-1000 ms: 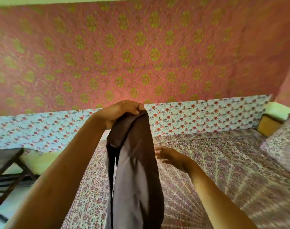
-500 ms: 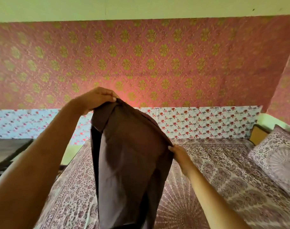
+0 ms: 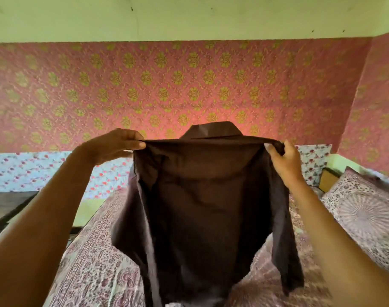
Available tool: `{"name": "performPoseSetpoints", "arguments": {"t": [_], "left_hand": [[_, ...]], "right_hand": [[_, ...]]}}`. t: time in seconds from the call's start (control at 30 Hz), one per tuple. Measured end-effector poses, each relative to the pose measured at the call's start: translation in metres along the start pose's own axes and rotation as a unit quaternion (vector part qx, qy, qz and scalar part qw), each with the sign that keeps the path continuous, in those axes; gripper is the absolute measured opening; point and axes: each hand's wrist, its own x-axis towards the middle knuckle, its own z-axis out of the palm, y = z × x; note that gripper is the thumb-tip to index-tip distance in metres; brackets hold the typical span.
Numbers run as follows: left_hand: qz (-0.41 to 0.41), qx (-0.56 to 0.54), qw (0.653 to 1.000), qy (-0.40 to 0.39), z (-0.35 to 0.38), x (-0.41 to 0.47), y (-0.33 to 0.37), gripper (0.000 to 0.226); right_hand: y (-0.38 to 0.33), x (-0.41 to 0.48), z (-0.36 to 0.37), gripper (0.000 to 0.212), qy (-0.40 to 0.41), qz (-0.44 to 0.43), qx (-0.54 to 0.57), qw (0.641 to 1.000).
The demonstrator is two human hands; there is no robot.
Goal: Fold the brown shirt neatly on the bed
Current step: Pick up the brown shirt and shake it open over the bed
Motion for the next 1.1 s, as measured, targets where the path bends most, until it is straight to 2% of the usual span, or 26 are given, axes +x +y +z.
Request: {"name": "performPoseSetpoints", "arguments": {"t": [0.07,0.1,0.17,0.23,0.27,0.37,0.43,0.5,0.57,0.63,0.73,0.83,0.9,0.97,1.03,1.1], "left_hand": [[0.019,-0.095,0.995,0.009,-0.002,-0.004,0.0,0.01],[0.018,-0.111,0.993,0.021,-0.003,-0.005,0.001,0.015],[0.009,-0.071,0.996,0.044,-0.005,-0.01,0.005,0.018],[0.005,0.004,0.997,0.078,-0.007,-0.017,0.011,0.018],[0.013,0.023,0.995,0.1,-0.008,-0.019,0.014,0.02],[0.081,0.066,0.978,0.181,-0.007,-0.023,0.024,0.021],[0.107,0.183,0.957,0.2,-0.006,-0.024,0.025,0.013],[0.076,0.367,0.908,0.185,-0.004,-0.022,0.014,0.02],[0.012,0.451,0.876,0.172,0.001,-0.02,-0.005,0.028],[-0.03,0.413,0.882,0.227,0.012,-0.021,-0.021,0.026],[-0.052,0.244,0.915,0.316,0.03,-0.019,-0.039,0.023],[-0.047,-0.051,0.947,0.315,0.046,-0.02,-0.047,0.022],[-0.051,-0.206,0.931,0.296,0.057,-0.024,-0.046,0.018],[-0.029,-0.242,0.924,0.294,0.063,-0.032,-0.042,0.017],[0.022,-0.197,0.945,0.259,0.058,-0.04,-0.04,0.014],[0.052,-0.125,0.984,0.118,0.044,-0.046,-0.042,0.011]], "right_hand": [[-0.015,-0.005,-0.014,0.034,-0.057,0.035,0.017,0.998],[-0.025,-0.009,-0.021,0.035,-0.081,0.045,0.021,0.996],[-0.04,-0.016,-0.033,0.021,-0.115,0.048,0.025,0.992],[-0.057,-0.022,-0.043,0.03,-0.114,0.084,0.028,0.99],[-0.061,-0.024,-0.047,0.032,-0.095,0.077,0.013,0.992],[-0.068,-0.03,-0.053,0.043,0.02,-0.052,-0.08,0.995],[-0.073,-0.037,-0.052,0.034,0.128,-0.122,-0.14,0.974],[-0.084,-0.044,-0.047,0.027,0.209,-0.176,-0.192,0.943],[-0.091,-0.05,-0.037,0.023,0.247,-0.222,-0.229,0.915],[-0.09,-0.052,-0.029,0.021,0.27,-0.232,-0.22,0.908],[-0.089,-0.053,-0.021,0.022,0.295,-0.231,-0.196,0.906],[-0.09,-0.056,-0.016,0.024,0.304,-0.208,-0.191,0.91],[-0.089,-0.058,-0.014,0.026,0.308,-0.181,-0.188,0.915],[-0.084,-0.059,-0.017,0.028,0.317,-0.146,-0.194,0.917],[-0.075,-0.057,-0.021,0.029,0.328,-0.099,-0.204,0.917],[-0.066,-0.057,-0.026,0.031,0.337,-0.058,-0.215,0.915]]}}
